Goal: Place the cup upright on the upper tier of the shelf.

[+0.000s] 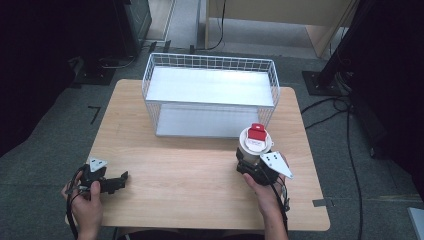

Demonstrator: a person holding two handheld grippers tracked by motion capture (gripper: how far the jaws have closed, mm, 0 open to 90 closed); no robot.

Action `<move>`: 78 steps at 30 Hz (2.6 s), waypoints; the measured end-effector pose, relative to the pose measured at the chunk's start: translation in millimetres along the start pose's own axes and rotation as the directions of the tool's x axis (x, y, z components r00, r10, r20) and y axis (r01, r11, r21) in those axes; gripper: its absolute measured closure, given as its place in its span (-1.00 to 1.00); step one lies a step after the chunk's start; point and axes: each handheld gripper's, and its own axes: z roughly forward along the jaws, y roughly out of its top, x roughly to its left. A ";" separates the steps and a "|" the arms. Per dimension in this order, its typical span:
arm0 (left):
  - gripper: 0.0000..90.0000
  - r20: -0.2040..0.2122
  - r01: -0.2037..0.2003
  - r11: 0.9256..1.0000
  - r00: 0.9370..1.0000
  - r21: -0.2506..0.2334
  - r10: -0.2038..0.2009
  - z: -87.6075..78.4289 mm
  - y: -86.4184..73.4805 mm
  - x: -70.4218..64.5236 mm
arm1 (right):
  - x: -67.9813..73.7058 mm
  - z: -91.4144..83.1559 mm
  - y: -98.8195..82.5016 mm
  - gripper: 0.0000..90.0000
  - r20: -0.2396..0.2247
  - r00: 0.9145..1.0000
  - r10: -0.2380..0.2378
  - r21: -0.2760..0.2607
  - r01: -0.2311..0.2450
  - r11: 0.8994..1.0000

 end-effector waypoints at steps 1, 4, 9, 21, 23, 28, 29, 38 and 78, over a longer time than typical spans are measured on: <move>-1.00 0.000 0.000 1.000 1.000 0.000 0.000 0.0 0.0 0.0 | 0.8 -0.3 1.7 -0.79 -0.002 1.000 0.001 -0.004 -0.001 1.000; -1.00 0.000 0.000 1.000 1.000 0.000 0.000 0.0 0.0 0.0 | 4.1 -0.6 9.3 -0.79 -0.006 1.000 -0.013 -0.015 0.013 1.000; -1.00 0.000 0.000 1.000 1.000 0.000 0.000 0.0 0.0 0.0 | 8.5 -0.7 21.0 -0.79 -0.014 1.000 -0.025 -0.047 0.024 0.999; -1.00 -0.001 0.001 1.000 1.000 -0.002 -0.001 0.1 0.0 0.0 | 20.6 1.7 52.4 -0.79 -0.029 0.998 -0.050 -0.118 0.046 0.992; -1.00 0.000 0.000 1.000 1.000 -0.001 0.000 0.0 0.0 0.1 | 22.3 2.5 56.3 -0.79 -0.029 0.998 -0.053 -0.122 0.049 0.991; -1.00 0.000 0.000 1.000 1.000 0.000 0.000 0.0 0.1 0.1 | 27.0 6.0 66.8 -0.79 -0.036 0.997 -0.070 -0.133 0.065 0.989; -1.00 0.000 0.000 1.000 1.000 0.000 0.000 0.0 0.1 0.1 | 27.8 6.6 68.5 -0.79 -0.037 0.997 -0.072 -0.136 0.066 0.988; -1.00 0.002 0.001 1.000 1.000 -0.001 -0.001 -0.1 0.1 0.3 | 33.2 12.3 87.2 -0.79 -0.042 0.996 -0.084 -0.170 0.075 0.983; -1.00 0.003 0.002 1.000 1.000 -0.002 -0.002 -0.1 0.1 0.4 | 45.4 65.1 167.4 -0.79 -0.030 0.995 -0.095 -0.247 0.085 0.965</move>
